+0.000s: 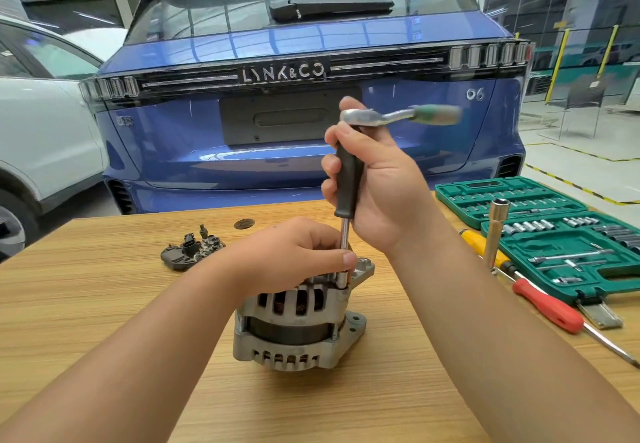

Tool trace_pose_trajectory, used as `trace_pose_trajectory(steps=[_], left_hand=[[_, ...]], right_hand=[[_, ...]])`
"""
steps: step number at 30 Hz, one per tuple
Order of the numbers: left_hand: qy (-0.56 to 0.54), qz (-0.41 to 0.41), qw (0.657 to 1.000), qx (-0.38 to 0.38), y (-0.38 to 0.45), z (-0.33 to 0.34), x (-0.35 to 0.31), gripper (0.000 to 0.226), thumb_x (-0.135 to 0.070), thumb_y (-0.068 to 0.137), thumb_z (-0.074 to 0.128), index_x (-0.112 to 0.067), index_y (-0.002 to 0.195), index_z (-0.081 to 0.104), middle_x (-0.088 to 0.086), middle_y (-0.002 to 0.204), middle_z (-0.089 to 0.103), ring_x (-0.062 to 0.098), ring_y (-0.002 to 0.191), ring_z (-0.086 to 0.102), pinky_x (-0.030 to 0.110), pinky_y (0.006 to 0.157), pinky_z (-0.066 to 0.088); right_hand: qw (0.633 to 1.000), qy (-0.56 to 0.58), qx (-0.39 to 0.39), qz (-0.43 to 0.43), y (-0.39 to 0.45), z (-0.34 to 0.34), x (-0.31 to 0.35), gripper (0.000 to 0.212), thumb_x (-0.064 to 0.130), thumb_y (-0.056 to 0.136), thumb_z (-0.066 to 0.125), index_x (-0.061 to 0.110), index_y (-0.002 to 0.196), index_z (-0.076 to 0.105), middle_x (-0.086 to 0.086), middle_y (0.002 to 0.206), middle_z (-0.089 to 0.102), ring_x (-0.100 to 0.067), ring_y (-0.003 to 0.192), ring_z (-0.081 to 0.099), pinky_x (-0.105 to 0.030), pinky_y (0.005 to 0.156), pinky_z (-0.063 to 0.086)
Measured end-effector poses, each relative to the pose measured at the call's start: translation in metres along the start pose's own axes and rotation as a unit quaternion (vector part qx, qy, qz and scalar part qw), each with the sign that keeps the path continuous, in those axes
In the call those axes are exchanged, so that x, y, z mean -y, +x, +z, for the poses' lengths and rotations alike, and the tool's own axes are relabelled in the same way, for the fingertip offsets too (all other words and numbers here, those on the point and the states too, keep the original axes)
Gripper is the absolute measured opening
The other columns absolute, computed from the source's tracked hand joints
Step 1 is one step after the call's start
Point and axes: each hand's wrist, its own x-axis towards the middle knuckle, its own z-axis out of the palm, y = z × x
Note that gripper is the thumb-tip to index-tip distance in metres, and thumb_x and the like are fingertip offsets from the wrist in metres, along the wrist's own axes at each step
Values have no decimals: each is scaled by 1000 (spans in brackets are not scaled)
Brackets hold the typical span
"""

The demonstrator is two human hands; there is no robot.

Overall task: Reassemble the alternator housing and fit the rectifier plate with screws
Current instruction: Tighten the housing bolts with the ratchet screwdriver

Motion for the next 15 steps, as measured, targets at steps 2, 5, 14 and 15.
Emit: trace_pose_trajectory(steps=[2,5,14,15], left_hand=[[0,4,1000,-2,0,0,-1,26,-55,97,57,-36,81,65,-10,68,59,6,61,54,34,68,47],[-5,6,1000,-3,0,1,-1,28,-54,98,58,-41,73,64,-17,62,52,2,57,47,30,63,42],[-10,-6,1000,-10,0,0,-1,34,-54,96,60,-24,82,67,-14,64,55,3,59,50,32,64,44],[-12,-7,1000,-8,0,0,-1,33,-54,96,60,-25,82,68,-14,65,56,3,60,51,33,65,46]], right_hand=[[996,-56,-11,-64,-1,3,-3,34,10,102,52,38,121,60,3,81,65,-10,63,55,-24,54,43],[993,-64,-4,-96,-1,2,-3,38,8,104,48,39,121,62,0,83,61,-11,62,52,-25,52,41],[992,83,91,-36,-1,-10,-6,55,37,87,38,30,140,53,-9,93,66,-21,65,51,-31,60,37],[991,89,94,-33,-1,-10,-6,56,39,86,40,30,139,53,-9,94,66,-21,66,51,-31,60,37]])
